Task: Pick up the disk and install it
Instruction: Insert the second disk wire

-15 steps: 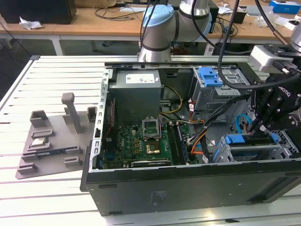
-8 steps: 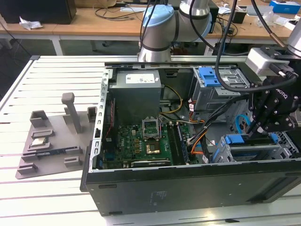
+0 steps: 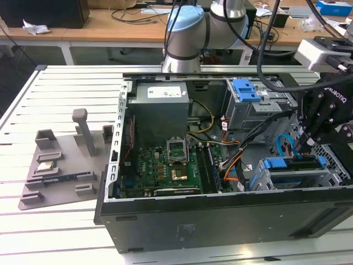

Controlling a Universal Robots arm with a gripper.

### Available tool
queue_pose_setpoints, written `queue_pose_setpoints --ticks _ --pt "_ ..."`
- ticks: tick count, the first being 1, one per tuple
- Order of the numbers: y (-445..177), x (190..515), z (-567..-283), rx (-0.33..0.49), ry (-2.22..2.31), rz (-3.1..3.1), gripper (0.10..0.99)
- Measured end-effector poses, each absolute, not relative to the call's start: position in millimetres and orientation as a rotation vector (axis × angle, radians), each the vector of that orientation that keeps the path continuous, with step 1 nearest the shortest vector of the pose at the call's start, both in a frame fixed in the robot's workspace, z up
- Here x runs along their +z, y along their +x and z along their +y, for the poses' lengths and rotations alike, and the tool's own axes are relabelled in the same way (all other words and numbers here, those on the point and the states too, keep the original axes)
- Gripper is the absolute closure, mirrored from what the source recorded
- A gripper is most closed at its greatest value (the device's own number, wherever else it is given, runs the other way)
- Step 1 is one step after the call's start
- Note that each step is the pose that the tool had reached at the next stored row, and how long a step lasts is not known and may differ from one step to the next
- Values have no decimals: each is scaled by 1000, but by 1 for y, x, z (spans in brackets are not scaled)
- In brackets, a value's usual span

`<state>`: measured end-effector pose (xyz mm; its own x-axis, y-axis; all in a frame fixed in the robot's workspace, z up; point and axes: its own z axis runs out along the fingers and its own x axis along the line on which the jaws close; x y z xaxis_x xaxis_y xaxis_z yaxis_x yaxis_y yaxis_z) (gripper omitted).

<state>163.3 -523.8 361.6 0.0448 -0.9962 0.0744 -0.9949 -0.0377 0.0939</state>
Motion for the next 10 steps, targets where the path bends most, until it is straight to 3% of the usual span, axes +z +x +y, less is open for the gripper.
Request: queue_pose_setpoints --ticks 1,10 --pt "164 362 -524 -20 2181 -2092 980" --pt "181 346 -524 -75 2163 -2071 980"
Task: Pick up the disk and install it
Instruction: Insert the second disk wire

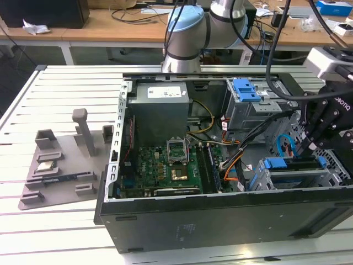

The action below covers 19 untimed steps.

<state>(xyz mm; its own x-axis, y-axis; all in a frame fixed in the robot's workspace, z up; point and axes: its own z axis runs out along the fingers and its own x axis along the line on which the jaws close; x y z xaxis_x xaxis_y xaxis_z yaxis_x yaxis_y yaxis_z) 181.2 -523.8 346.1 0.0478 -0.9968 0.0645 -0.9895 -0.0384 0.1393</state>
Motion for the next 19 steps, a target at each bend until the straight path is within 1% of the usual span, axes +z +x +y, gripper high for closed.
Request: queue_pose_setpoints --ticks 10,16,19 --pt "181 342 -524 -77 2163 -2070 980" --pt "181 383 -524 -76 2163 -2071 980" --pt "181 388 -524 -76 2163 -2071 980"
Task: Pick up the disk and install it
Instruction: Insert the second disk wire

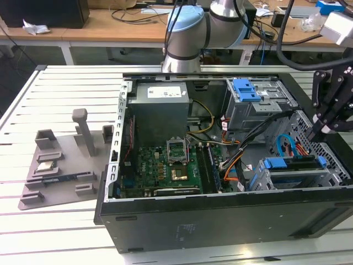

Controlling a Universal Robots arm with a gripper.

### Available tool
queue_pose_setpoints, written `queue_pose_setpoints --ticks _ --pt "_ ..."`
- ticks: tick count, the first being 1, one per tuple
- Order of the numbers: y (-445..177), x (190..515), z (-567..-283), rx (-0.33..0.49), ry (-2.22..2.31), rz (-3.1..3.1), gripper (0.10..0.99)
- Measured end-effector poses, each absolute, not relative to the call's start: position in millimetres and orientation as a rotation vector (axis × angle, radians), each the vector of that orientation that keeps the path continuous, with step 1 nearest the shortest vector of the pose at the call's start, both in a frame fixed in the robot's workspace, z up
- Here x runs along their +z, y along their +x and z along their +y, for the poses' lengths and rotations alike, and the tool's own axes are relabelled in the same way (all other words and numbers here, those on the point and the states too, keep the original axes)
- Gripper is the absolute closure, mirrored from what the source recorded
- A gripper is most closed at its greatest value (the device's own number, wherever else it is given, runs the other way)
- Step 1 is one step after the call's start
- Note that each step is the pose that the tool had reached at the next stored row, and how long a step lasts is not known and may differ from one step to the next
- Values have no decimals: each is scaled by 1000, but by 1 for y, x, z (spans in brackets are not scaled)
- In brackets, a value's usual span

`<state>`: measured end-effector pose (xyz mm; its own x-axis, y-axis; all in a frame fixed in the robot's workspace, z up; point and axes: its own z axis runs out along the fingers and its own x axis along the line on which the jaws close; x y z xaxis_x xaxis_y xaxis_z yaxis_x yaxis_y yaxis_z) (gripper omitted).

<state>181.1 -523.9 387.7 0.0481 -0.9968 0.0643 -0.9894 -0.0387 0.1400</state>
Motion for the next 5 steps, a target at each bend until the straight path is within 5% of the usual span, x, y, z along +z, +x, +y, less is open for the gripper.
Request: queue_pose_setpoints --ticks 5 --pt "181 388 -524 -76 2163 -2071 980"
